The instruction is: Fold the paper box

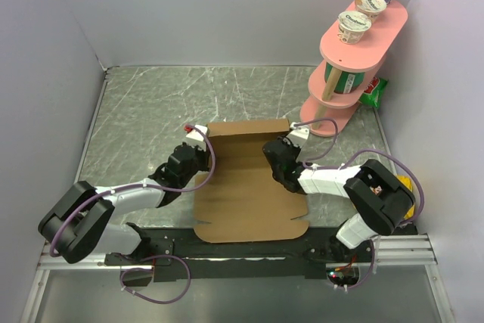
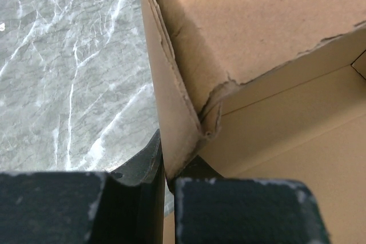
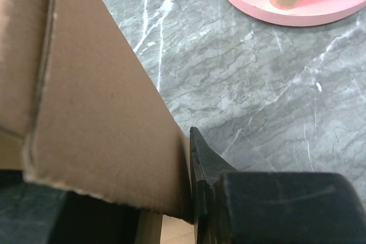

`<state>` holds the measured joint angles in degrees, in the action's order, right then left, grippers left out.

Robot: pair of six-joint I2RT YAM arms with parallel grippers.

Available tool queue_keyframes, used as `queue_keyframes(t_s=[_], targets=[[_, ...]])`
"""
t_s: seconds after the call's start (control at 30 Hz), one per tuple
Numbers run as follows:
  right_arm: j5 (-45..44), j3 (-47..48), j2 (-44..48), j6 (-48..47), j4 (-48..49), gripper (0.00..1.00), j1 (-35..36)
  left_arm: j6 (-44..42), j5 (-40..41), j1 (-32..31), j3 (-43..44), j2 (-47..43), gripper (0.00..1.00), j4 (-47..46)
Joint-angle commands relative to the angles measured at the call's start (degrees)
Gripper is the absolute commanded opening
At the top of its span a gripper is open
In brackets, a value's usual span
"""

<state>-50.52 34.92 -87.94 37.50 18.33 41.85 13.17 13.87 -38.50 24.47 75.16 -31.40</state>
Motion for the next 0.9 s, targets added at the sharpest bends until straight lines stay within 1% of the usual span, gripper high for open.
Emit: queue_keyframes(t_s=[0.0,0.03,0.1,0.2,0.23,0.27,0.33,0.37,0.4,0.43,0.47,0.57,0.6,0.67,0.7,0.8,0.87], targets=[[-7.05,-1.42,-1.53,2.69,-0.09,0.0,-3.09,2.3,-4.64,-1.23,0.84,-0.63,0.04,0.2],[-5.39,-3.17,-1.27,-0.72,2.56,0.0,-3.0,2.39,-5.07,-1.23,0.93,-0.36,0.04,0.11],[-3.8,-4.85,-1.0,-3.91,8.1,0.0,-2.91,2.39,-5.34,-1.31,1.46,0.69,0.04,0.37],[1.2,-7.14,-0.04,-10.84,16.1,0.0,-2.82,2.48,-5.26,-1.31,2.34,2.09,0.04,1.33],[2.96,-8.45,1.01,-13.91,18.91,0.01,-1.95,2.48,-4.91,-1.23,2.69,2.54,0.04,1.86],[3.32,-8.98,1.63,-14.9,19.81,0.18,-1.59,2.48,-4.12,-1.23,3.56,2.89,0.04,2.39],[3.67,-10.74,4.25,-16.57,20.08,0.39,-0.8,2.39,-3.41,-1.31,4.79,4.12,0.04,5.01],[4.55,-11.44,5.31,-16.66,19.82,0.61,-0.54,2.47,-2.71,-1.23,6.1,4.73,0.04,5.81],[4.9,-12.06,7.41,-16.84,19.38,0.69,-0.28,2.48,-2.36,-1.23,6.81,5.0,0.04,6.78],[5.17,-13.02,8.56,-16.58,18.77,0.76,-0.27,2.48,-1.92,-1.05,7.78,5.35,0.04,9.92],[5.78,-13.38,9.71,-16.14,16.33,0.88,-0.1,2.56,-1.65,-0.7,9.96,5.96,0.03,11.78],[7.01,-14.96,14.8,-15.44,11.66,0.99,0.43,3.26,-2.96,0.61,13.31,6.32,0.03,16.61],[7.71,-15.31,18.12,-15.26,10.16,1.0,0.6,3.44,-4.27,0.97,14.11,6.41,0.03,17.68],[8.33,-16.72,21.92,-14.91,8.14,1.0,1.22,3.36,-4.73,2.02,16.04,6.67,0.03,20.48],[9.29,-17.33,26.02,-15.17,6.65,1.0,1.31,3.09,-5.42,2.46,16.57,6.85,0.03,21.46],[12.02,-19.27,32.89,-17.8,4.1,1.0,1.4,2.57,-6.39,3.87,18.42,7.02,0.03,24.18],[14.65,-19.36,35.2,-18.33,1.64,0.99,1.4,2.39,-6.92,4.57,18.95,6.59,0.03,24.72]])
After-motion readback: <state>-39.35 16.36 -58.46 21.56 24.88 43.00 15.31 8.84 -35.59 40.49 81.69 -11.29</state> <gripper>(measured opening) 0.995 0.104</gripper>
